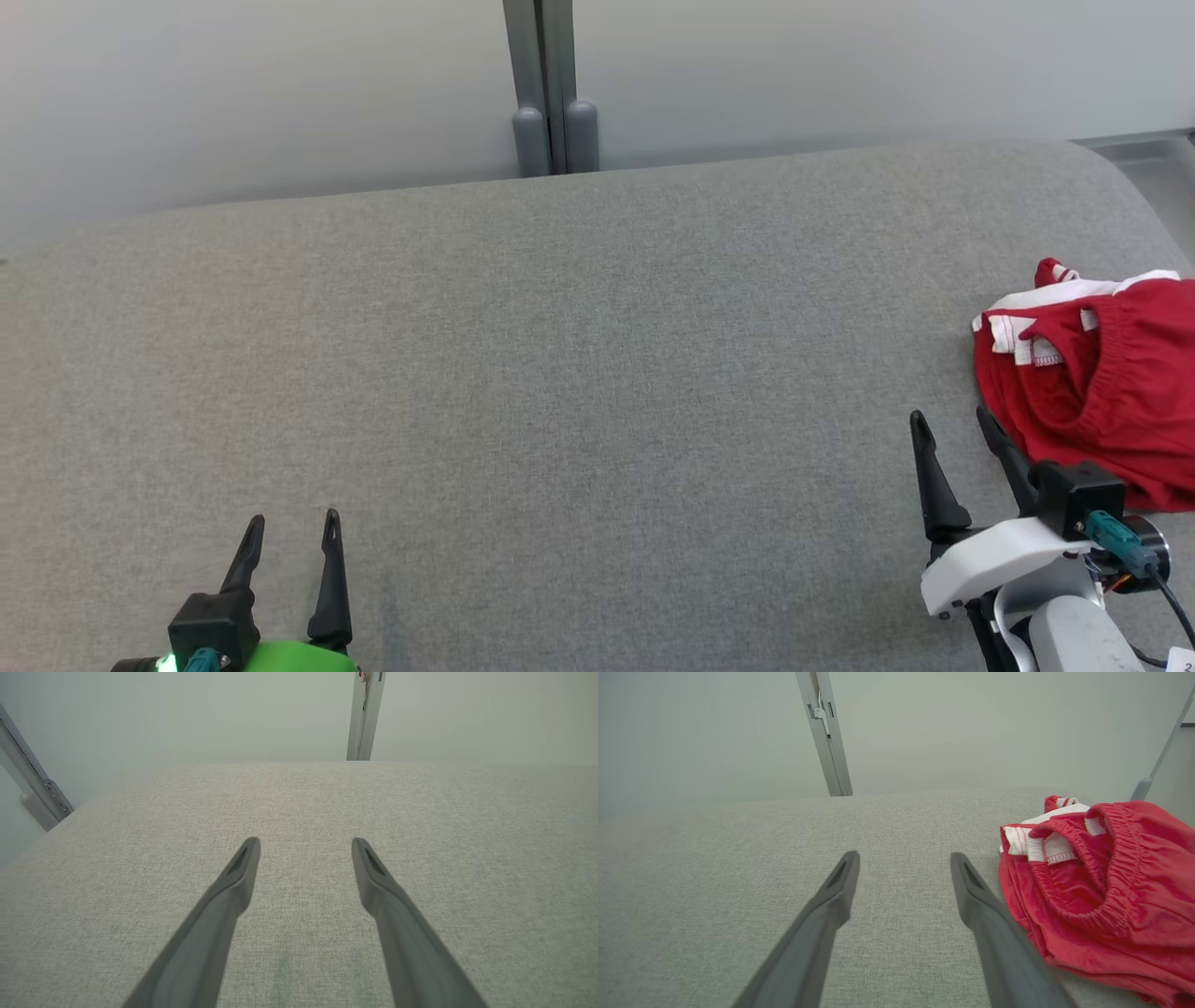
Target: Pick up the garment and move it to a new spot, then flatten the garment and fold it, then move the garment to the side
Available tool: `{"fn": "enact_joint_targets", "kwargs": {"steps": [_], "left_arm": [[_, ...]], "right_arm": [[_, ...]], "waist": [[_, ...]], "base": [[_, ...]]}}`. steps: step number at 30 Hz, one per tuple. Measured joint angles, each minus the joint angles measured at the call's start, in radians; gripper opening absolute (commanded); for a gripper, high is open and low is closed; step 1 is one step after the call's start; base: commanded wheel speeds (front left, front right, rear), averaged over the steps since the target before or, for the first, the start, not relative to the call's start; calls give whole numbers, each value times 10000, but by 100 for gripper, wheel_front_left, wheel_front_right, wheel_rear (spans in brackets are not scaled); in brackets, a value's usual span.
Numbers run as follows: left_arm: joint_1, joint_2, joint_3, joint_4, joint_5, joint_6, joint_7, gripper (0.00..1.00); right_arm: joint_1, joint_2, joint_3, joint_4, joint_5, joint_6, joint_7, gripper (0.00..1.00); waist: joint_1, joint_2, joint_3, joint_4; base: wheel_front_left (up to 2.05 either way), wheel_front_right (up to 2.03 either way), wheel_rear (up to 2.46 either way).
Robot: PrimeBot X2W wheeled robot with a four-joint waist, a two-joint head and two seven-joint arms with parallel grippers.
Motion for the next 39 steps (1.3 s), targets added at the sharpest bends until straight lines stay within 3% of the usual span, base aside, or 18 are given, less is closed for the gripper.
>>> {"fn": "enact_joint_targets", "kwargs": {"steps": [9, 10, 17, 39], "left_arm": [[318, -50, 15, -42, -109, 0, 0, 100], [346, -58, 2, -27, -134, 0, 0, 0], [436, -153, 2, 431, -341, 2, 100, 0], [159, -157, 224, 194, -4449, 2, 1133, 0]], "right_arm": [[386, -6, 217, 12, 36, 0, 0, 100], [411, 0, 249, 25, 40, 0, 0, 0], [738, 132, 228, 533, 251, 0, 163, 0], [734, 119, 61, 79, 4289, 2, 1131, 0]], "waist": [[0, 0, -458, 215], [0, 0, -470, 226], [0, 0, -475, 224], [0, 0, -458, 177]], "base": [[0, 0, 0], [0, 0, 0], [0, 0, 0], [0, 0, 0]]}}
